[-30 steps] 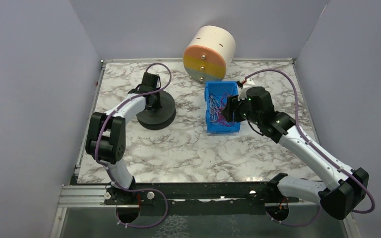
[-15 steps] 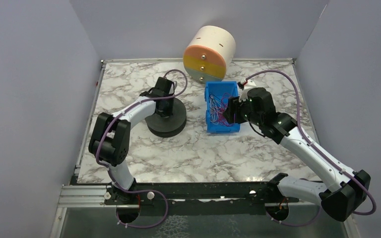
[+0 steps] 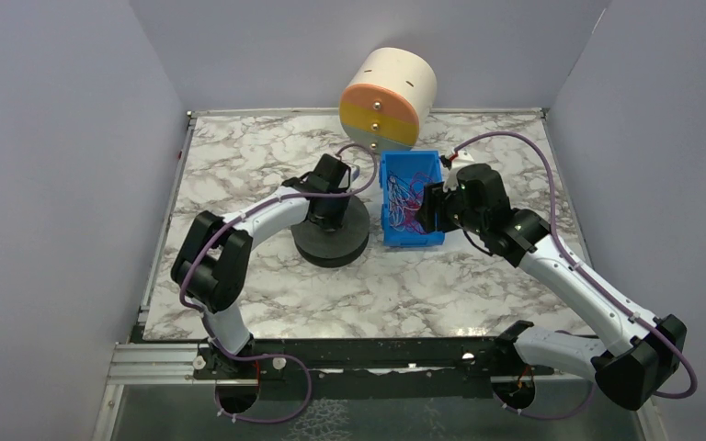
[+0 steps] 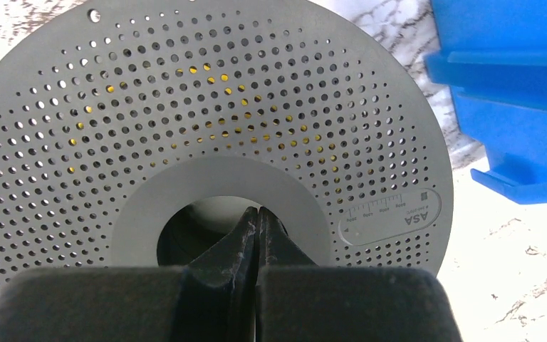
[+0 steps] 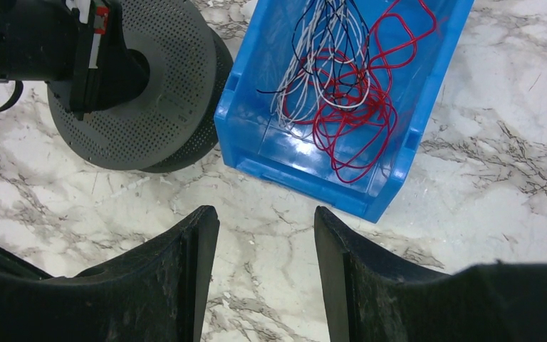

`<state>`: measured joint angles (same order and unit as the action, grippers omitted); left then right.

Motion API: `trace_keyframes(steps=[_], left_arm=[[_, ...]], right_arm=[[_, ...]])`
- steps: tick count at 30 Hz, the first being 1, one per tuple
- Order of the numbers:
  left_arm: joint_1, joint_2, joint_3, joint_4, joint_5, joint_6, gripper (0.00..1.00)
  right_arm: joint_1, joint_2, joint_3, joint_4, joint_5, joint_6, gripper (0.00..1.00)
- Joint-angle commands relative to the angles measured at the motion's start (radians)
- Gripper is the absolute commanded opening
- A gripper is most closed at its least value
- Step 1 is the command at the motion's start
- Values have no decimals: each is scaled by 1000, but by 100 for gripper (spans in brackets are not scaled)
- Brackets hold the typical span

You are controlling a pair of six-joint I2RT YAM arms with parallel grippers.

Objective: Wrap the cables

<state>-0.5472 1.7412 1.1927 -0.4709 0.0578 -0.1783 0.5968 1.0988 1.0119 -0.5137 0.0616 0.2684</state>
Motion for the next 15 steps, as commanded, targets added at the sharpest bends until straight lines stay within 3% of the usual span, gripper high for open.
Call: trace_keyframes(steps=[1,9,15], left_arm=[[-28,-34,-8,-23,4,2,0],[-28,-131,11,-59,-94,10,29],[-28,-232,10,-69,-138,1,41]], right_arm=[[6,12,14,-10,36,1,57],[6,77,86,-33,74,11,57],[6,114,63,22,103,26,57]])
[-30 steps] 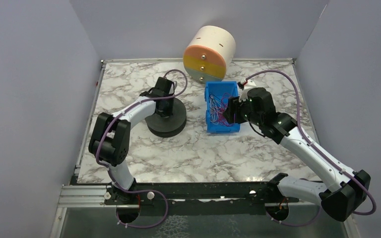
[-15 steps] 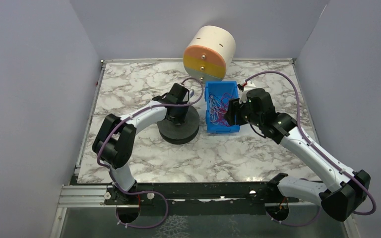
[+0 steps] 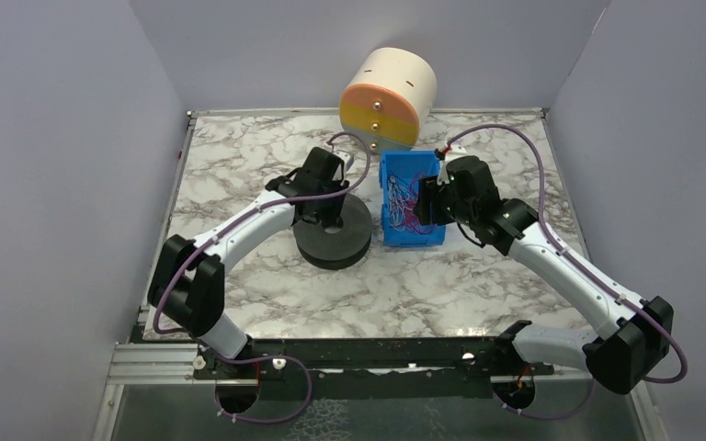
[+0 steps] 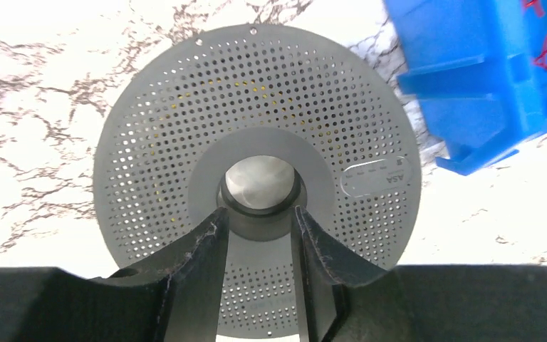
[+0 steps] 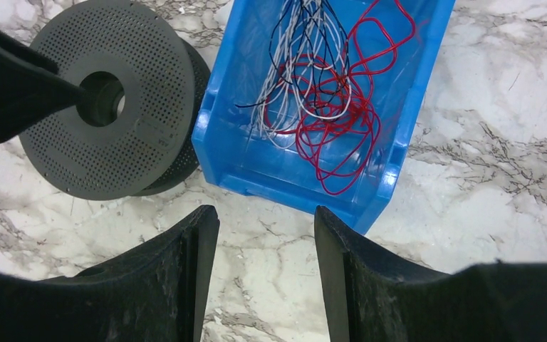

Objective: Wrap the cables

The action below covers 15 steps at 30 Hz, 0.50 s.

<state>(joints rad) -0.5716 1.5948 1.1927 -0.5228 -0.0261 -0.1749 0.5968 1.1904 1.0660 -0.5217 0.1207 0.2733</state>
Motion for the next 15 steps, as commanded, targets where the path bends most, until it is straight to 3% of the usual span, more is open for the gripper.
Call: trace_keyframes(steps=[1,15], left_arm=[[-4,-109,12,-18,-44,-6,42],[-4,-441,-135,89,57,-40,63]], right_arm=[[6,33,15,30,49,24,57],[-12,307,205,84,135,-51,50]])
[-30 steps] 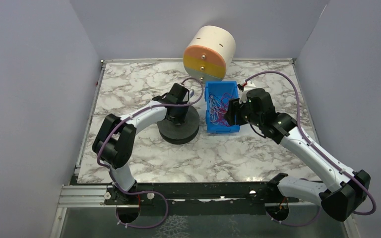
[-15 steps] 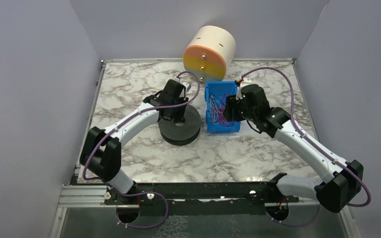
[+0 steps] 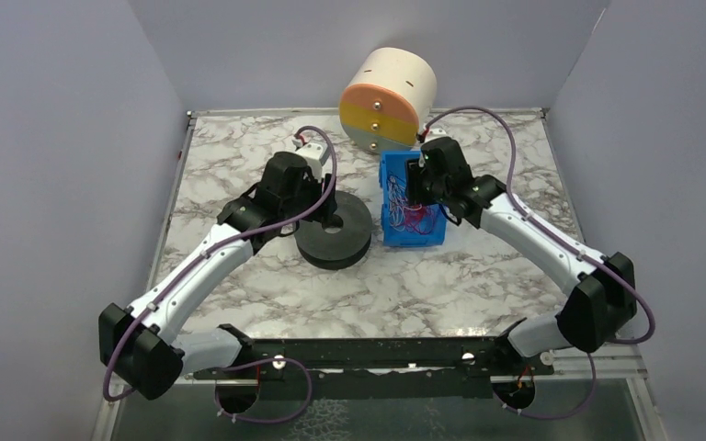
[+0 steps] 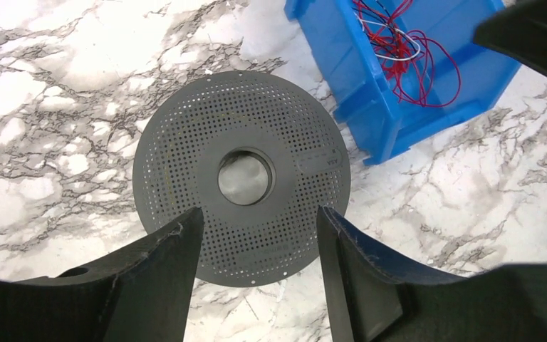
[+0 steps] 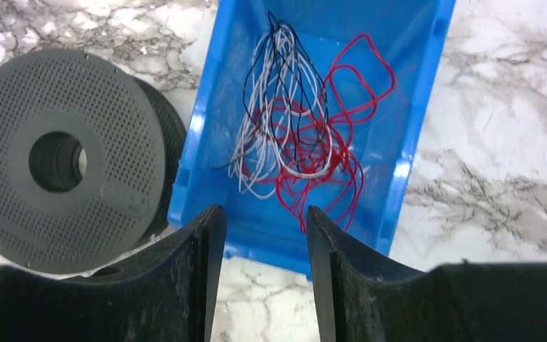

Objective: Wrap the cables

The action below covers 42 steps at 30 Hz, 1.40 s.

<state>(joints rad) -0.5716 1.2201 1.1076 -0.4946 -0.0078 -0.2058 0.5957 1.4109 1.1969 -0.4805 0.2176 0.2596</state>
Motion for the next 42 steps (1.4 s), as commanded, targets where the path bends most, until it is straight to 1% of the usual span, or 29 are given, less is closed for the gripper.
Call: trace_keyframes(steps=[1,5,8,13,18,25,35,39,41,42], left_arm=[[-4,-84,-66,75,45,-7,65],[-4,-149,-140,128,13,-1,72],[-7,-172,-159,123,-22,7,75],[-23,-182,-162,114,-62,9,78],[-33,-187,-164,113,-66,9,80],[-33,-188,-167,111,-70,11,83],[-32,-190,-169,112,-73,15,83],[-33,-192,-170,114,-73,16,83],[-33,-192,-170,112,-72,16,83],[-33,-194,-170,113,-72,16,83]], right_arm=[[-17,114,95,43,35,-39,50],[-38,224,167,54,27,-56,50],[-57,304,226,54,32,-77,50],[-115,413,284,73,-34,-123,50],[-151,492,327,82,-87,-136,50],[-160,580,370,96,-162,-131,50],[-160,654,396,114,-187,-113,49],[-160,669,401,119,-181,-112,44],[-160,672,403,122,-177,-113,39],[-160,674,403,123,-176,-114,34]])
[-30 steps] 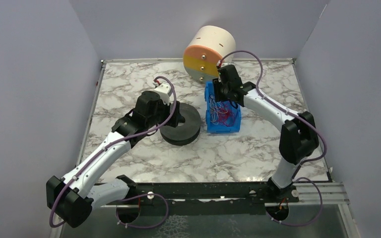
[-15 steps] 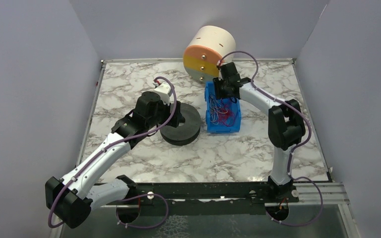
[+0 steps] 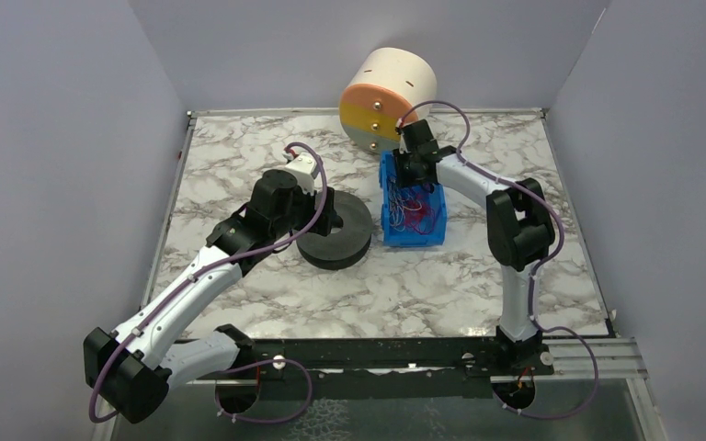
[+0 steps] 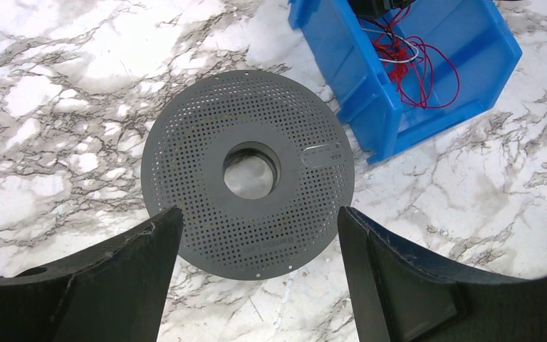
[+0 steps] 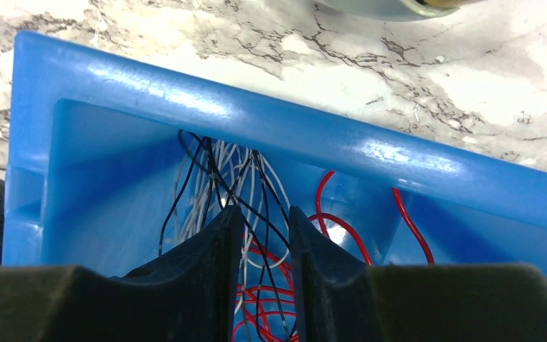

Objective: Wrap the cables

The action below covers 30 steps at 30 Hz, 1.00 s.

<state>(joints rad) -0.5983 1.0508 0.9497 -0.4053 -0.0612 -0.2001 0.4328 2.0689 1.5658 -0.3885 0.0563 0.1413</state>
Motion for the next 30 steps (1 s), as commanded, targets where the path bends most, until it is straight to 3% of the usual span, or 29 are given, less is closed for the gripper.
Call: trace_keyframes(steps=[1,5,30], left_arm=[[-6,-24,-12,22,-19,11,83],[-6,-27,-13,23,-20,11,83],[-6,-30,-12,24,-13,5,83]], right_arm=[[3,16,34,32,-14,2,29],[3,0,33,30,6,-7,2],[16,-476,-104,54,22,-21,1]])
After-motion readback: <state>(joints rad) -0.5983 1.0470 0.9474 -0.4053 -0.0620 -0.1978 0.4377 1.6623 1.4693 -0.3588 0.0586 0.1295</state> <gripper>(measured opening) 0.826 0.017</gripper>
